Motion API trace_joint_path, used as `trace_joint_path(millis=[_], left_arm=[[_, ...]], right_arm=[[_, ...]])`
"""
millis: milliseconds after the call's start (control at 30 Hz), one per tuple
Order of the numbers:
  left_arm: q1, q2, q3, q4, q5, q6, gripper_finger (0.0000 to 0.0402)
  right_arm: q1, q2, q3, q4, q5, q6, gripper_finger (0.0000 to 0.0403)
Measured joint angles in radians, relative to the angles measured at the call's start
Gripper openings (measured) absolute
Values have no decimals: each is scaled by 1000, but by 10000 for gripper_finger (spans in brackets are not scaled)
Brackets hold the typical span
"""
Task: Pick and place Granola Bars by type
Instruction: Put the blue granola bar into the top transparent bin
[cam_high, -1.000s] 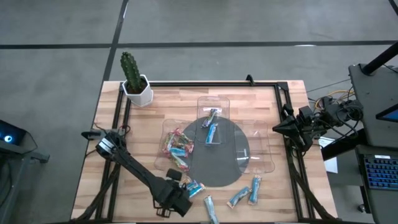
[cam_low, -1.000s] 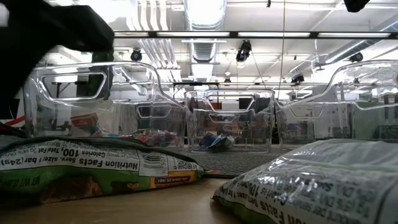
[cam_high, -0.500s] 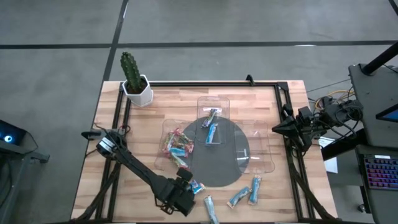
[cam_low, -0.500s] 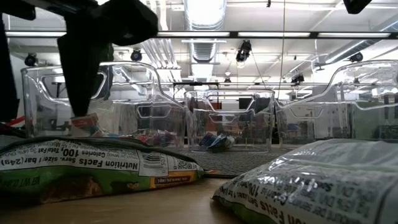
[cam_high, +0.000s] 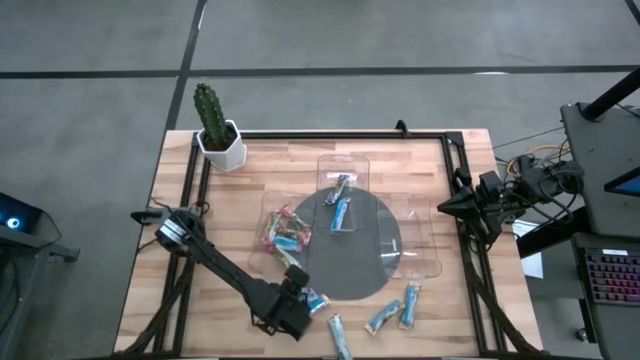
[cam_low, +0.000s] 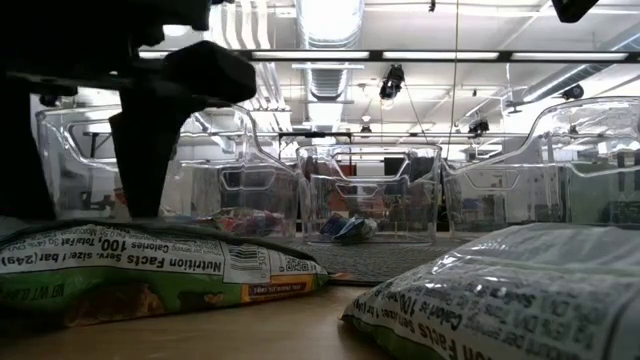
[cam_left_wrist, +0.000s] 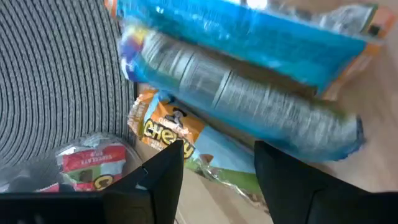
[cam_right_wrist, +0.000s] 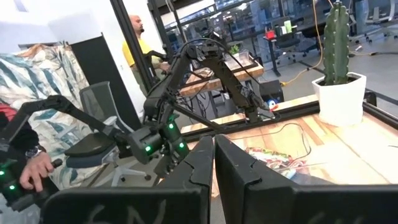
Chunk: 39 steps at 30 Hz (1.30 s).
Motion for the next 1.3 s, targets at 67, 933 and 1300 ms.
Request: trace_joint_path(millis=[67,933,1300], left_arm=[[1,-2,-14,-1,-7,-1,177],[9,1,132,83,51,-375,177],[8,1,184,81,55,-673,177]], right_arm=[[0,0,0,0,0,9,9],[0,0,0,0,0,5,9],[0,0,0,-1,-2,-5,9]])
